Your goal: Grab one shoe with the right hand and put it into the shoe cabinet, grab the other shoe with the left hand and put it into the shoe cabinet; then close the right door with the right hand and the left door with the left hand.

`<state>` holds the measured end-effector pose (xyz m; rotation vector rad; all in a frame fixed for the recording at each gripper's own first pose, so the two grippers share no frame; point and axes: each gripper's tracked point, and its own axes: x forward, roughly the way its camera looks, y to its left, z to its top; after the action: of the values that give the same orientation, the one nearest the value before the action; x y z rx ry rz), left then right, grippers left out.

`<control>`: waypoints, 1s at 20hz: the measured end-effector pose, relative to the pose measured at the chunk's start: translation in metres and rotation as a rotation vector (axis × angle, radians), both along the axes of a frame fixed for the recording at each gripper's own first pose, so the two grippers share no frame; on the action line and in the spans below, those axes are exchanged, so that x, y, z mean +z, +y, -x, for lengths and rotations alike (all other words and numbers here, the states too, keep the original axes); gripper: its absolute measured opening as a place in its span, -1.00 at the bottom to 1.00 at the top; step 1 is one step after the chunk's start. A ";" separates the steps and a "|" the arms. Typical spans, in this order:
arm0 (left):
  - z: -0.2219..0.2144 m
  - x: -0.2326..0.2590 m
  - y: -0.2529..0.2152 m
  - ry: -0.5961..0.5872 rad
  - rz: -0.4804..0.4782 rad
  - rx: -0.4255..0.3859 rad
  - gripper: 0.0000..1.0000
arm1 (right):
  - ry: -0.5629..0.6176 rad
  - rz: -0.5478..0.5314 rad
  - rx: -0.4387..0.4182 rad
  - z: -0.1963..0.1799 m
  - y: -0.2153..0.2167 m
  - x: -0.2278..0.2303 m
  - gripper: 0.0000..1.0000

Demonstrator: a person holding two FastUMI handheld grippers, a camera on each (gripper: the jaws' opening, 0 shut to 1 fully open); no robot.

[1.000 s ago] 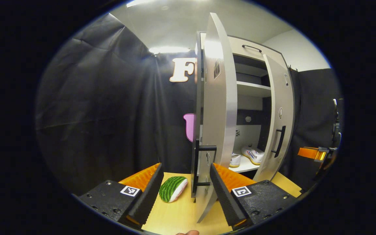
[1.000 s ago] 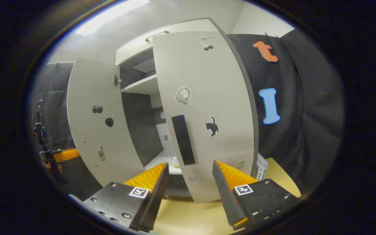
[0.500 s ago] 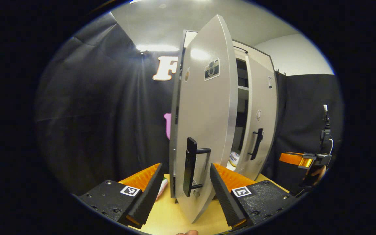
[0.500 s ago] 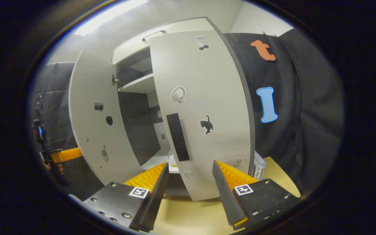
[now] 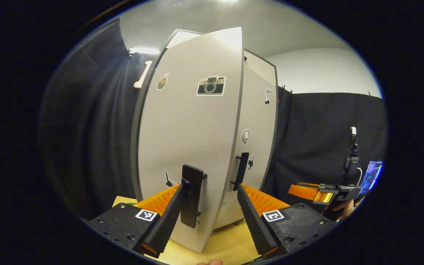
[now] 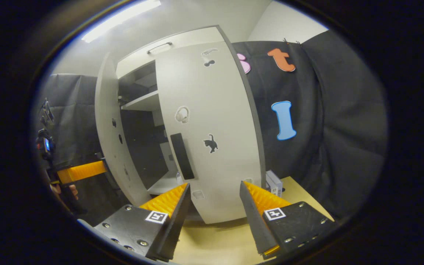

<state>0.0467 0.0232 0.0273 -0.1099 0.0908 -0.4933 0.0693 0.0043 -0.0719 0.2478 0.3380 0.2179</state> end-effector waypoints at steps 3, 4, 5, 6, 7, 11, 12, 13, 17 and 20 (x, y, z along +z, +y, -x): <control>0.007 -0.005 -0.009 0.002 -0.018 -0.041 0.75 | 0.004 0.000 -0.037 0.008 -0.018 -0.001 0.60; 0.009 -0.006 -0.015 0.003 -0.026 -0.052 0.76 | 0.007 -0.003 -0.050 0.011 -0.024 -0.002 0.60; 0.011 -0.006 -0.020 0.003 -0.032 -0.062 0.75 | 0.009 -0.007 -0.063 0.015 -0.030 -0.003 0.60; 0.013 -0.008 -0.024 0.004 -0.037 -0.072 0.75 | 0.011 -0.013 -0.075 0.018 -0.035 -0.003 0.60; 0.017 -0.010 -0.029 0.006 -0.042 -0.082 0.75 | 0.012 -0.020 -0.086 0.020 -0.041 -0.003 0.60; 0.020 -0.010 -0.044 0.002 -0.052 -0.106 0.75 | 0.016 -0.039 -0.125 0.028 -0.058 -0.001 0.60; 0.023 -0.009 -0.046 0.001 -0.051 -0.111 0.75 | 0.015 -0.040 -0.131 0.031 -0.061 0.000 0.60; 0.025 -0.009 -0.048 0.001 -0.051 -0.115 0.75 | 0.015 -0.041 -0.136 0.033 -0.063 0.000 0.60; 0.033 -0.011 -0.050 0.000 -0.062 -0.121 0.75 | 0.014 -0.033 -0.148 0.038 -0.067 0.002 0.60; 0.033 -0.014 -0.051 0.005 -0.065 -0.124 0.75 | 0.015 -0.032 -0.154 0.042 -0.068 0.002 0.60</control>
<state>0.0134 -0.0282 0.0132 -0.0420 0.1185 -0.6133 0.0277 -0.0638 -0.0700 0.3055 0.3293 0.0693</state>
